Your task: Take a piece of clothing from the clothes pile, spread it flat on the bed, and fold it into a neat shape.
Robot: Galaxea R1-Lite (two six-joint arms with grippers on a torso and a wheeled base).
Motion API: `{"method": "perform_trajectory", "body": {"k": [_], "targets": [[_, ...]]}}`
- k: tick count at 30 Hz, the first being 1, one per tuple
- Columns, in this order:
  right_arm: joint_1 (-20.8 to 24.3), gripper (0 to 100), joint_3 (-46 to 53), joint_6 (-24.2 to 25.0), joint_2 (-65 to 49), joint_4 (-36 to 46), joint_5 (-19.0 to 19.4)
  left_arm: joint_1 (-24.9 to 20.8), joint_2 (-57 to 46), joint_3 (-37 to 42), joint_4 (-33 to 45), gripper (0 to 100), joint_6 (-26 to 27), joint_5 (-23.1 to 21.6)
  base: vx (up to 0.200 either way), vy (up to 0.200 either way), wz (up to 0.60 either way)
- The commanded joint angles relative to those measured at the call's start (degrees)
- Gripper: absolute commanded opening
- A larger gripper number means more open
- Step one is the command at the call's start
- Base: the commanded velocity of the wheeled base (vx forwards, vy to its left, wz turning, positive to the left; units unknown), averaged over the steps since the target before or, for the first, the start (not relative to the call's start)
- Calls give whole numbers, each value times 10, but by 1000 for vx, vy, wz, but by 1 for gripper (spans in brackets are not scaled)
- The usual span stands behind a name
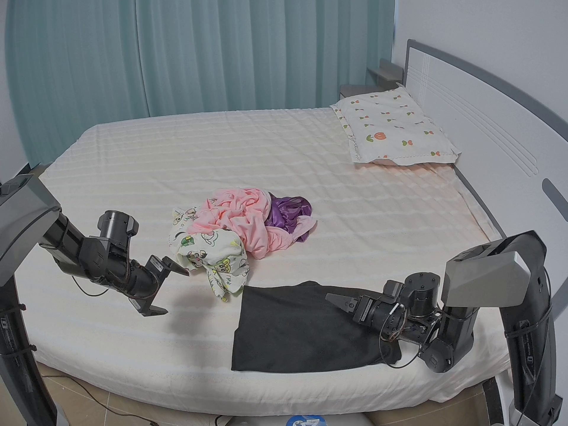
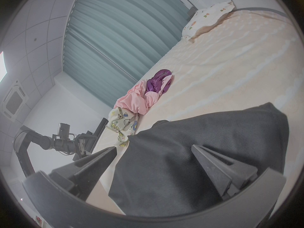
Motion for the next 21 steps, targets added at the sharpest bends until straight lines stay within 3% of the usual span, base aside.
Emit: {"method": "perform_trajectory", "body": {"k": [1,6,12,21], "targets": [[0,100,-7,1,13,-10,-2,0,0,1,0,100,0,0,0,0,0],[-31,100,24,-7,-55,-9,-21,0,0,1,0,100,0,0,0,0,0],[-97,100,52,-59,-91,-4,-16,0,0,2,0,100,0,-1,0,0,0],[-153,100,47,-78,-34,18,-11,0,0,2,0,100,0,0,0,0,0]]}}
